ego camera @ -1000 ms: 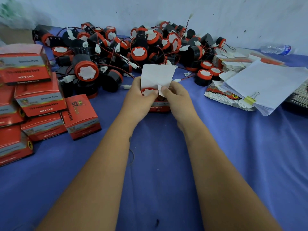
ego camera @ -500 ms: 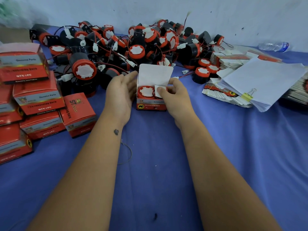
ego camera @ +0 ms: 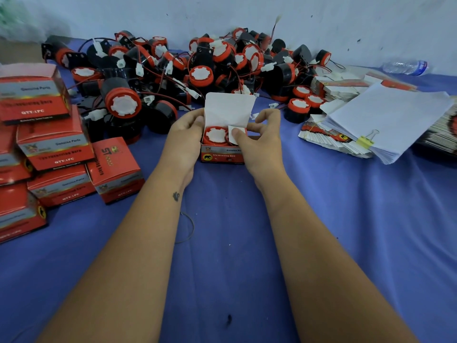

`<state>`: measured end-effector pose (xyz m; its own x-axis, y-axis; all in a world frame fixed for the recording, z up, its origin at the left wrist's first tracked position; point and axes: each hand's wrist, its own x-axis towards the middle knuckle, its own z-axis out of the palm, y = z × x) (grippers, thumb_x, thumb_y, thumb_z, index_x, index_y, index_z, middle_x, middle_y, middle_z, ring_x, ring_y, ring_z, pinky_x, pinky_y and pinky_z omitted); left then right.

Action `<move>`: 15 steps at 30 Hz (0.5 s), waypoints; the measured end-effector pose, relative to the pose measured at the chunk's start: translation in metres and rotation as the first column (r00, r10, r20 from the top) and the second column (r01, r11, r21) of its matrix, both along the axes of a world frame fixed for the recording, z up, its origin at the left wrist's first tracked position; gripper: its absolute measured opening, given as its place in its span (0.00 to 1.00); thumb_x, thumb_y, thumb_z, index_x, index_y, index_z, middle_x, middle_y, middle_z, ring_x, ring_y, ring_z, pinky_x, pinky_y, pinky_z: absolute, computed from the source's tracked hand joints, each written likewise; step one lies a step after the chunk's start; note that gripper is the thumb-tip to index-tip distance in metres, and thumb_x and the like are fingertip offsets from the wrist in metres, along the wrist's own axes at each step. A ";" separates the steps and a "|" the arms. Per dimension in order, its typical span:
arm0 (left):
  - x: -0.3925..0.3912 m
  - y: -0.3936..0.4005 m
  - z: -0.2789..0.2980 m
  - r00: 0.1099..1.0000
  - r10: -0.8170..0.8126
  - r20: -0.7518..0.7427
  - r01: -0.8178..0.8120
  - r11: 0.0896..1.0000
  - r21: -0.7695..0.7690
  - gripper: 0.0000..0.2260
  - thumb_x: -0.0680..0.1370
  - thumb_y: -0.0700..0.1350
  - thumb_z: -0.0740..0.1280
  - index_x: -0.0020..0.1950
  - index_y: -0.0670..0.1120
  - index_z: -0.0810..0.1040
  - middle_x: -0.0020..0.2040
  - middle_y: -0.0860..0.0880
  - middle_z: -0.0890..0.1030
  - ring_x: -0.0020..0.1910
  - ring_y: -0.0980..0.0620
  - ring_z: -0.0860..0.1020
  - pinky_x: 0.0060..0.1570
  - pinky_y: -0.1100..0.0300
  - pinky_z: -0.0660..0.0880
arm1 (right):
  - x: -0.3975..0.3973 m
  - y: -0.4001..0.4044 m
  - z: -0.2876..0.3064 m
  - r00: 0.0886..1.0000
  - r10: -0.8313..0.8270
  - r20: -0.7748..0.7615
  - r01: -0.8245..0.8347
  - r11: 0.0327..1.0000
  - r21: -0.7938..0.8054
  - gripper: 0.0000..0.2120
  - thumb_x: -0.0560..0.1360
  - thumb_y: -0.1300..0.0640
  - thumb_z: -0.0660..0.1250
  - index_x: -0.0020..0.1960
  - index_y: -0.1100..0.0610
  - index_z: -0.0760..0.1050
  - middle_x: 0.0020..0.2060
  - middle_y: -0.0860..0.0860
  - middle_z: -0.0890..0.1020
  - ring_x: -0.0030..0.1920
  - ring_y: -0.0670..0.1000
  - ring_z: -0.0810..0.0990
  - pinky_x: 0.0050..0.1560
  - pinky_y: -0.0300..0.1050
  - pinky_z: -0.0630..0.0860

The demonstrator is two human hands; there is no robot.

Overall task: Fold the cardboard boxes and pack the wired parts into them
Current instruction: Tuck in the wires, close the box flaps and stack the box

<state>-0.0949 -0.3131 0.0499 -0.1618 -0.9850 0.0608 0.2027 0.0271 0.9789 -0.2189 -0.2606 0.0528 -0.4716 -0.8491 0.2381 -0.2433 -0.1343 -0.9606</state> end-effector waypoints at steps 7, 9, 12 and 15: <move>-0.001 0.003 0.000 0.999 0.017 0.029 -0.017 1.000 -0.012 0.13 0.85 0.42 0.58 0.66 0.45 0.77 0.54 0.47 0.84 0.48 0.53 0.83 0.45 0.60 0.80 | 0.001 0.002 0.002 0.998 0.060 -0.003 -0.060 0.998 -0.025 0.12 0.78 0.65 0.65 0.55 0.51 0.78 0.49 0.46 0.80 0.41 0.41 0.80 0.36 0.30 0.75; -0.002 0.003 -0.001 0.997 0.018 0.072 -0.014 0.998 -0.057 0.13 0.84 0.40 0.59 0.67 0.45 0.76 0.53 0.51 0.83 0.49 0.55 0.82 0.46 0.61 0.79 | 0.001 0.003 0.003 0.998 0.066 -0.002 -0.066 0.997 -0.030 0.12 0.77 0.66 0.65 0.57 0.52 0.78 0.49 0.45 0.80 0.41 0.39 0.80 0.37 0.29 0.75; -0.002 0.006 -0.002 0.989 0.010 0.146 0.010 0.991 -0.135 0.13 0.82 0.37 0.62 0.64 0.50 0.75 0.54 0.51 0.82 0.55 0.51 0.81 0.57 0.52 0.79 | 0.000 0.003 0.003 0.998 0.063 -0.012 -0.063 0.998 -0.010 0.12 0.77 0.65 0.66 0.55 0.50 0.76 0.50 0.48 0.81 0.41 0.39 0.79 0.36 0.31 0.75; -0.003 0.011 -0.001 0.984 0.079 0.160 -0.043 0.975 -0.219 0.15 0.80 0.35 0.64 0.55 0.56 0.73 0.51 0.49 0.84 0.52 0.48 0.82 0.54 0.51 0.79 | -0.001 0.001 0.002 0.999 0.021 0.044 -0.024 0.998 0.055 0.12 0.77 0.60 0.68 0.55 0.50 0.68 0.54 0.52 0.81 0.45 0.45 0.80 0.41 0.40 0.78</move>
